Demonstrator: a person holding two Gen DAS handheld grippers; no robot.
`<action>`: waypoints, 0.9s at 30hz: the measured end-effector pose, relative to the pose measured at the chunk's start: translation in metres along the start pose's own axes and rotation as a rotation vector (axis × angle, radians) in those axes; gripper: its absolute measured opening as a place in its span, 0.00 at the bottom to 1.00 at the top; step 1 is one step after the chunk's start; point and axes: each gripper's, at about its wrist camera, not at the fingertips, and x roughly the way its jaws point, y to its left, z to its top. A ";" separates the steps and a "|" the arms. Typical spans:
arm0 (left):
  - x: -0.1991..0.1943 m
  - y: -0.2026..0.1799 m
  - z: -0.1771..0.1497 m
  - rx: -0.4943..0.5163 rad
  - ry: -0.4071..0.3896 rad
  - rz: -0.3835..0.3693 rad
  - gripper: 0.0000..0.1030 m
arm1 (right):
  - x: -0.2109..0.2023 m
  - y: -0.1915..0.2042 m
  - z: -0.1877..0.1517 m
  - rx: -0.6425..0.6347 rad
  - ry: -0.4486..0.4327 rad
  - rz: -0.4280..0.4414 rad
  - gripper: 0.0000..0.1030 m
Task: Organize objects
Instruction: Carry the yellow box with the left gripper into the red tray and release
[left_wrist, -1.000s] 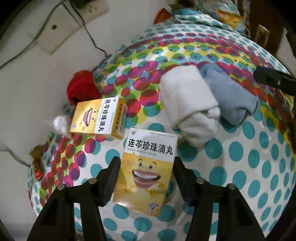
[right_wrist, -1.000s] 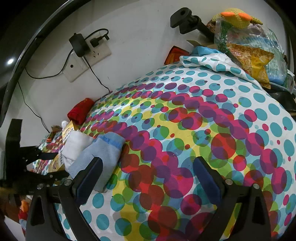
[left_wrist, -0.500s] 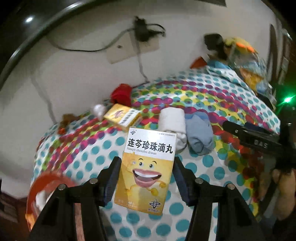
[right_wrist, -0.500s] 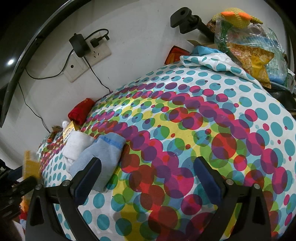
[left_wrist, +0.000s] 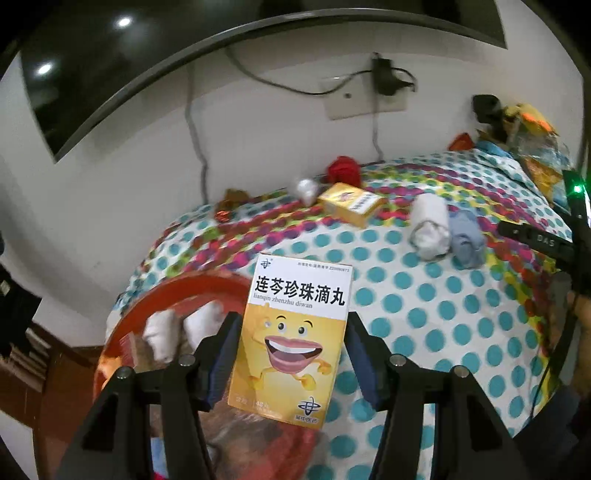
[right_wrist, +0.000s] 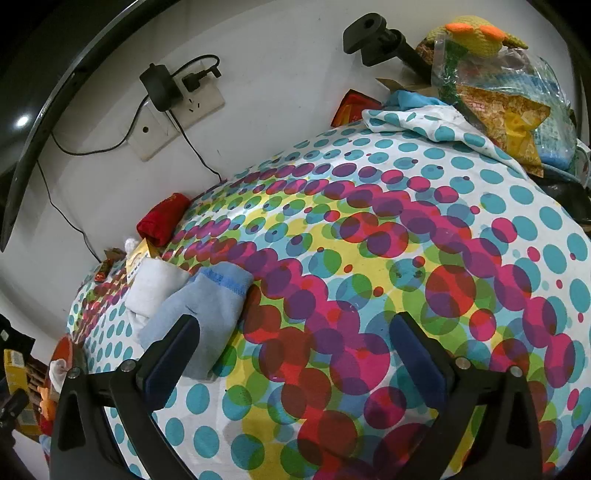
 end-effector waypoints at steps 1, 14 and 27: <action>-0.002 0.009 -0.003 -0.016 -0.003 0.018 0.56 | -0.001 -0.003 0.000 0.001 -0.001 0.002 1.00; -0.006 0.066 -0.031 -0.122 0.010 0.081 0.56 | -0.001 -0.003 0.001 0.002 -0.001 0.004 1.00; -0.023 0.184 -0.085 -0.359 0.059 0.119 0.56 | -0.001 -0.003 0.000 0.004 -0.001 0.010 1.00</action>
